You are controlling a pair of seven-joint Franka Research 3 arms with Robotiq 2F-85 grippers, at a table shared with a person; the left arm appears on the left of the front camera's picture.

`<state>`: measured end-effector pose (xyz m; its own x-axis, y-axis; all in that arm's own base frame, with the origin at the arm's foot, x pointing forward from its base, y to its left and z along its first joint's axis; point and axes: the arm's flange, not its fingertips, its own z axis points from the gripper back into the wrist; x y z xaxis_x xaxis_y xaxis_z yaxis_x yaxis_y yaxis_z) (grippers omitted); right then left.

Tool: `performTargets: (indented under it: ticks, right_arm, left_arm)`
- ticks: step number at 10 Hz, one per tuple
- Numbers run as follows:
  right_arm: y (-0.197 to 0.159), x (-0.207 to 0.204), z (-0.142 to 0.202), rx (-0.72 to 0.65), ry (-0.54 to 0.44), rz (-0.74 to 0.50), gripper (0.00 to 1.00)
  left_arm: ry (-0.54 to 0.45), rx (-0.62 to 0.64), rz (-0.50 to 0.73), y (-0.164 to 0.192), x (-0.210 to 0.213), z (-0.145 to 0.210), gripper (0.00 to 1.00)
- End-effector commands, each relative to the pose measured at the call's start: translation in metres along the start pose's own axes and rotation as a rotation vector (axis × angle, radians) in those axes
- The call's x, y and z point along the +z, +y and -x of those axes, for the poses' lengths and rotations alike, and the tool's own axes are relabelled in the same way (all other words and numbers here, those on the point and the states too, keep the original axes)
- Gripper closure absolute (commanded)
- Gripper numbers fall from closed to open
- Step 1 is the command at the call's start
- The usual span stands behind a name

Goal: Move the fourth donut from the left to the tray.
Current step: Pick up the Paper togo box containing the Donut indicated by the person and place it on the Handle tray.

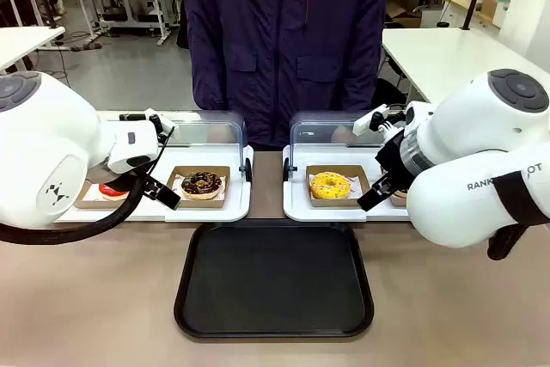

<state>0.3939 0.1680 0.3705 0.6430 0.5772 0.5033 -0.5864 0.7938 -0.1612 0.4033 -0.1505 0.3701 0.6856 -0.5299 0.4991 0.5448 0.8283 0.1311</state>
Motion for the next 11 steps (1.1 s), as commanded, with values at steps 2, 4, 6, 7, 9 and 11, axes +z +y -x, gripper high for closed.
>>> performTargets:
  ticks: [2,4,6,7,9,11]
  right_arm:
    - [0.0,0.0,0.0,0.0,0.0,0.0,0.0]
    - [0.0,0.0,0.0,0.0,0.0,0.0,0.0]
    - [0.0,0.0,0.0,0.0,0.0,0.0,0.0]
    - [0.0,0.0,0.0,0.0,0.0,0.0,0.0]
    - [0.0,0.0,0.0,0.0,0.0,0.0,0.0]
    - [-0.01,0.014,-0.014,0.015,-0.037,-0.031,0.0]
  left_arm:
    - [0.0,0.0,0.0,0.0,0.0,0.0,0.0]
    - [0.0,0.0,0.0,0.0,0.0,0.0,0.0]
    - [0.0,0.0,0.0,0.0,0.0,0.0,0.0]
    - [0.0,0.0,0.0,0.0,0.0,0.0,0.0]
    - [0.0,0.0,0.0,0.0,0.0,0.0,0.0]
    - [-0.02,-0.021,0.043,0.005,0.012,-0.011,0.0]
